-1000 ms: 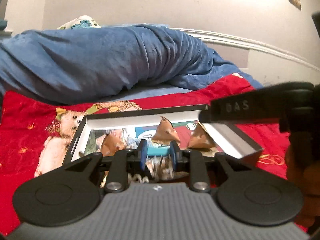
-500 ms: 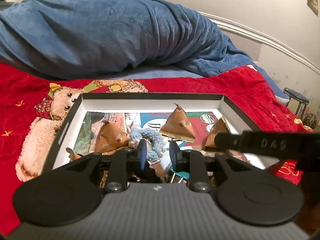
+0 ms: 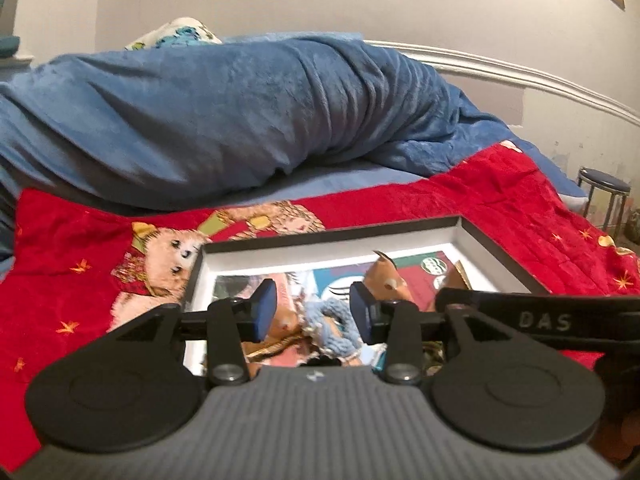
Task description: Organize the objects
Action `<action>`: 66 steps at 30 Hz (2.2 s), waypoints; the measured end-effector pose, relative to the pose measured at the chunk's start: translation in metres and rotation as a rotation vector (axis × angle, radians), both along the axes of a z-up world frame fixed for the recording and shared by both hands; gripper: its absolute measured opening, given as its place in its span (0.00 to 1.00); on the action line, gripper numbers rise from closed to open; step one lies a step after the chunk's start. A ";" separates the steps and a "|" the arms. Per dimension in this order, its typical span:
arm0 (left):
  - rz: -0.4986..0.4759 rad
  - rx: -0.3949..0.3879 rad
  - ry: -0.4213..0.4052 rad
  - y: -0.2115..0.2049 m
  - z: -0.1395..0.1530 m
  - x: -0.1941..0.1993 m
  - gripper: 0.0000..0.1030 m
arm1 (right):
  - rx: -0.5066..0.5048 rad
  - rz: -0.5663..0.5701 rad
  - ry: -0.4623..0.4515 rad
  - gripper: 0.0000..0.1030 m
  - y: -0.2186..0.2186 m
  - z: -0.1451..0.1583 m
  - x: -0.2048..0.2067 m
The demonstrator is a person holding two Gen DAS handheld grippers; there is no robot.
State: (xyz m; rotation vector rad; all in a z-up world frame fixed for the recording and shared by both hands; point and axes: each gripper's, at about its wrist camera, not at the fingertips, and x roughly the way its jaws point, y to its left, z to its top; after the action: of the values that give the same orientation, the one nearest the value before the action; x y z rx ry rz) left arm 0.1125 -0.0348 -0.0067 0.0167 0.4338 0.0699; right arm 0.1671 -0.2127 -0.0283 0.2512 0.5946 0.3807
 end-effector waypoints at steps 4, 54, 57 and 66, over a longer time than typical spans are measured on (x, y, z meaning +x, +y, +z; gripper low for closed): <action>0.007 0.009 0.006 0.002 0.013 -0.012 0.64 | -0.026 -0.003 -0.044 0.80 -0.001 0.017 -0.016; 0.051 0.036 0.124 0.028 -0.012 -0.186 0.92 | -0.200 -0.341 -0.040 1.00 -0.014 0.020 -0.199; 0.045 -0.016 0.160 0.031 -0.016 -0.184 0.92 | -0.175 -0.349 -0.046 1.00 -0.016 0.022 -0.199; 0.042 -0.084 0.193 0.037 -0.019 -0.183 0.92 | -0.186 -0.296 -0.090 1.00 0.001 0.030 -0.205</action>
State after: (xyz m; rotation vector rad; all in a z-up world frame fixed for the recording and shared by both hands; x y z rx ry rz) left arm -0.0706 0.0017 -0.0255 -0.0692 0.6298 0.0915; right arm -0.0379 -0.2115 0.0012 0.1396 0.4920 0.0492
